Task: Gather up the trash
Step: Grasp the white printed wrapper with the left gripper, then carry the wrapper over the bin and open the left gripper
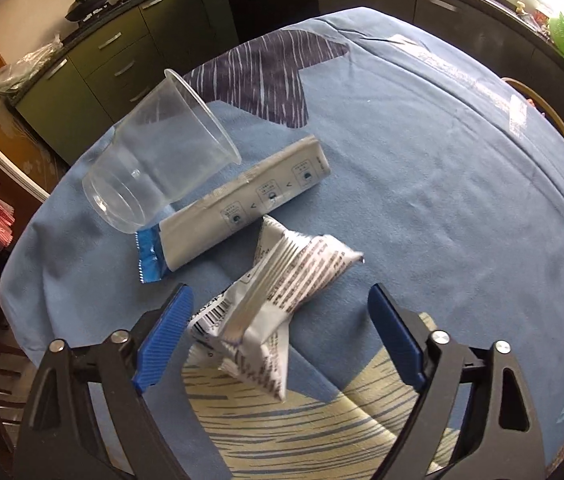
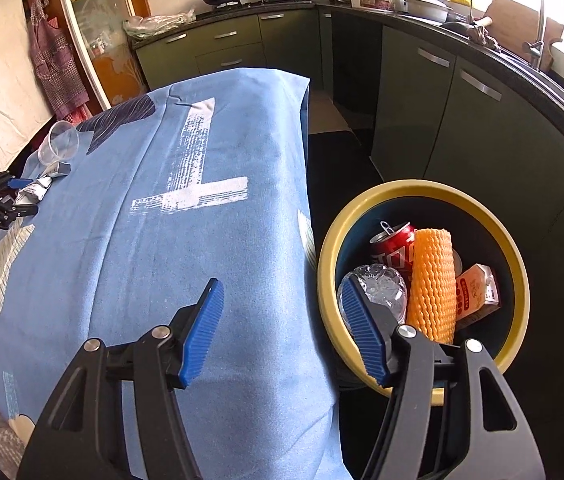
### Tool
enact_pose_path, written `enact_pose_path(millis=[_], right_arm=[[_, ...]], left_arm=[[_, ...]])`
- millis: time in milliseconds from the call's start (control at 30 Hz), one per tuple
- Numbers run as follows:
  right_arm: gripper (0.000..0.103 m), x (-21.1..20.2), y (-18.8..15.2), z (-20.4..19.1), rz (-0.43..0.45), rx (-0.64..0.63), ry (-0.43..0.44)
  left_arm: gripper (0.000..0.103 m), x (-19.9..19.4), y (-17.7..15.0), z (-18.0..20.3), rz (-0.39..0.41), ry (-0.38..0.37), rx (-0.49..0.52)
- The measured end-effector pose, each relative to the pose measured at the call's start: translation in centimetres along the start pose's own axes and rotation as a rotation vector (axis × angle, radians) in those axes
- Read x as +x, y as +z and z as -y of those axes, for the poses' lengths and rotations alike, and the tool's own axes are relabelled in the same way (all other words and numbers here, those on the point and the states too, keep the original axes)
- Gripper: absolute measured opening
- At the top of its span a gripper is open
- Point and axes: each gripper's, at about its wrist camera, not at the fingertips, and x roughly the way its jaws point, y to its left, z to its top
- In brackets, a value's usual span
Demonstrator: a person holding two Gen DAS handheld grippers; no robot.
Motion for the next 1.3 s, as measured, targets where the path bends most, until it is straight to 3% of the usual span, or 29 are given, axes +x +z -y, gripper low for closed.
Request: enact_pose_path(millis=[33, 100, 267, 333, 500, 767, 1067, 1300], right_arm=[[0.062, 0.1, 0.0, 0.0, -0.001, 0.001, 0.002], [0.062, 0.2, 0.0, -0.1, -0.001, 0.0, 0.007], [0.062, 0.3, -0.2, -0.5, -0.003, -0.006, 0.023], [0.062, 0.3, -0.3, -0.6, -0.006, -0.009, 0.025], [0.062, -0.3, -0.7, -0.4, 0.0, -0.001, 0.025], [0.062, -1.8, -1.3, 1.4, 0.043, 0.065, 0.024], [0.062, -3.7, -2.4, 3.2, 0.087, 0.136, 0.023], [0.062, -7.5, -4.1, 6.1, 0.15, 0.196, -0.01]], left_arm=[[0.068, -0.2, -0.1, 0.0, 0.002, -0.019, -0.011], [0.061, -0.4, -0.4, 0.0, -0.003, -0.045, -0.025], [0.06, -0.6, -0.6, 0.6, 0.011, -0.043, -0.046], [0.049, -0.2, -0.5, 0.5, -0.002, -0.058, -0.077], [0.039, -0.1, -0.2, 0.3, 0.007, -0.061, -0.118], [0.033, -1.9, -0.2, 2.0, 0.056, -0.074, -0.108], [0.033, -6.0, 2.4, 8.5, 0.132, -0.11, 0.008], [0.033, -6.9, 8.0, 17.8, 0.151, -0.234, 0.189]])
